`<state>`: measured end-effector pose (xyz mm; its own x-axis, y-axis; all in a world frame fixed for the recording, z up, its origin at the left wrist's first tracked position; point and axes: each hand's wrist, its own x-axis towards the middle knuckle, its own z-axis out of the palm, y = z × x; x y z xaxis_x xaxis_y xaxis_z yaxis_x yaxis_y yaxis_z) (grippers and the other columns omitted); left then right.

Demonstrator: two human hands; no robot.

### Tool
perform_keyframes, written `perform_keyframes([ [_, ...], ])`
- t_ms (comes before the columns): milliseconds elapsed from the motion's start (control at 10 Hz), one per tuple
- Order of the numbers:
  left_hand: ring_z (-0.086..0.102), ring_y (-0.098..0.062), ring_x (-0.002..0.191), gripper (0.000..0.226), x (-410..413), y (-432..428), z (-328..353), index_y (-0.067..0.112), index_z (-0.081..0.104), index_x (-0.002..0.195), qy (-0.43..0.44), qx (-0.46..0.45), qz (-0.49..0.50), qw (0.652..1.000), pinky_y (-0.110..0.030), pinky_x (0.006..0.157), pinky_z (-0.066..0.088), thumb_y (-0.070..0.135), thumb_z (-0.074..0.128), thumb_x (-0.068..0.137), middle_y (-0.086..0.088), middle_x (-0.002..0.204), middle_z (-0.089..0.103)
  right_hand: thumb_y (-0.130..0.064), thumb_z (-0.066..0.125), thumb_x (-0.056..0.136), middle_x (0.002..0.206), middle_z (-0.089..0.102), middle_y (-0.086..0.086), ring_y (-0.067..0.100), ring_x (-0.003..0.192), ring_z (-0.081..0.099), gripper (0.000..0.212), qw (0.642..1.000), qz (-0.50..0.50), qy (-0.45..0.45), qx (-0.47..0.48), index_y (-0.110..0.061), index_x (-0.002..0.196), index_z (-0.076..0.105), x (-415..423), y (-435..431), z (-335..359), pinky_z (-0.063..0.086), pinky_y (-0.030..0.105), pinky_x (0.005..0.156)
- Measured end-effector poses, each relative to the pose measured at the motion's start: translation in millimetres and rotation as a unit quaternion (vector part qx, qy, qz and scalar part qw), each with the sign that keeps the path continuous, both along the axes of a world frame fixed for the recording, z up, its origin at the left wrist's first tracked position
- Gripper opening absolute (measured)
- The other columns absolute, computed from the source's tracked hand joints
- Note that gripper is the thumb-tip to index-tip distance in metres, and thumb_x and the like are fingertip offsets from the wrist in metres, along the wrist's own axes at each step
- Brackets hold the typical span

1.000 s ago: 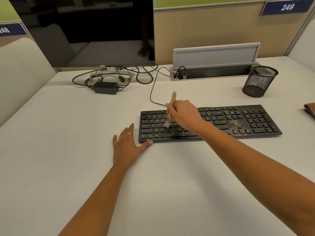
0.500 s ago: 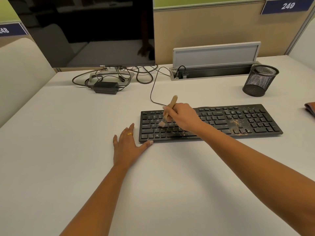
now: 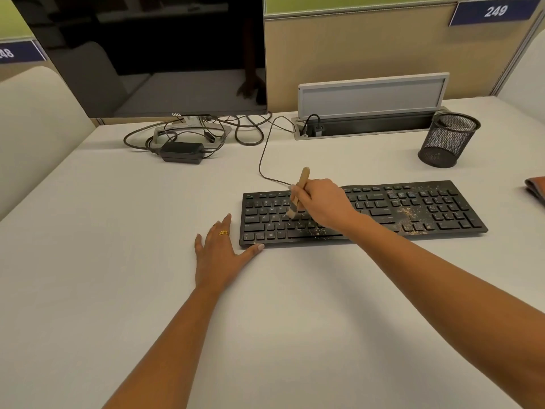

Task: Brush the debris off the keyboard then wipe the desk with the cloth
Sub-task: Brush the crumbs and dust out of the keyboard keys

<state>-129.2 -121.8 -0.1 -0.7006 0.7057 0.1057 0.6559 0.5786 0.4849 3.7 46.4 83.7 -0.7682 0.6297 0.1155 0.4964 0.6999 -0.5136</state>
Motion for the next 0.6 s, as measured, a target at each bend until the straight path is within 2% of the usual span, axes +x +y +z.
perform_keyframes([
  [200,0.019,-0.012,0.144,0.097,-0.4,-0.2,-0.6,0.016,0.021,0.15,0.003,0.001,-0.001,1.0,-0.041,0.119,0.001,0.066,0.059,0.077,0.0,0.155,0.028,-0.036,0.029,0.101,0.085,0.068,0.009,0.026,0.079,0.062,0.047,0.997,0.036,-0.055,0.034,-0.006,0.092,0.064,0.8,-4.4,3.5,0.049,0.037,0.072],
  [300,0.019,-0.012,0.144,0.096,-0.7,-0.5,-1.0,0.017,0.021,0.151,-0.002,0.004,-0.002,1.0,-0.041,0.119,0.0,0.066,0.059,0.077,0.0,0.155,0.028,-0.036,0.03,0.101,0.071,0.061,0.0,0.019,0.067,0.056,0.044,0.999,0.018,-0.024,0.026,-0.009,0.085,0.06,2.4,-2.1,5.1,0.041,0.031,0.061],
  [400,0.02,-0.012,0.144,0.097,-1.3,-0.7,-2.1,0.017,0.021,0.151,0.0,0.004,-0.001,1.0,-0.041,0.119,0.0,0.067,0.058,0.077,0.0,0.155,0.028,-0.036,0.029,0.101,0.073,0.061,0.0,0.017,0.068,0.054,0.045,0.999,0.014,-0.022,0.031,-0.011,0.086,0.063,6.5,-0.7,1.8,0.038,0.029,0.061],
  [500,0.02,-0.012,0.144,0.096,-1.5,-0.1,-2.4,0.017,0.021,0.15,0.003,0.004,-0.002,1.0,-0.041,0.119,0.001,0.067,0.058,0.077,0.0,0.155,0.029,-0.036,0.03,0.101,0.071,0.062,-0.001,0.019,0.069,0.057,0.043,0.999,0.017,-0.025,-0.014,-0.014,0.078,0.059,6.9,1.9,1.0,0.045,0.032,0.066],
  [600,0.02,-0.012,0.144,0.096,-1.0,0.1,-2.2,0.017,0.021,0.15,0.004,0.006,0.0,1.0,-0.042,0.119,0.001,0.067,0.059,0.077,0.0,0.154,0.029,-0.036,0.033,0.1,0.068,0.061,-0.003,0.017,0.069,0.059,0.041,0.997,-0.005,0.042,-0.067,-0.018,0.076,0.06,5.1,2.2,0.6,0.049,0.034,0.071],
])
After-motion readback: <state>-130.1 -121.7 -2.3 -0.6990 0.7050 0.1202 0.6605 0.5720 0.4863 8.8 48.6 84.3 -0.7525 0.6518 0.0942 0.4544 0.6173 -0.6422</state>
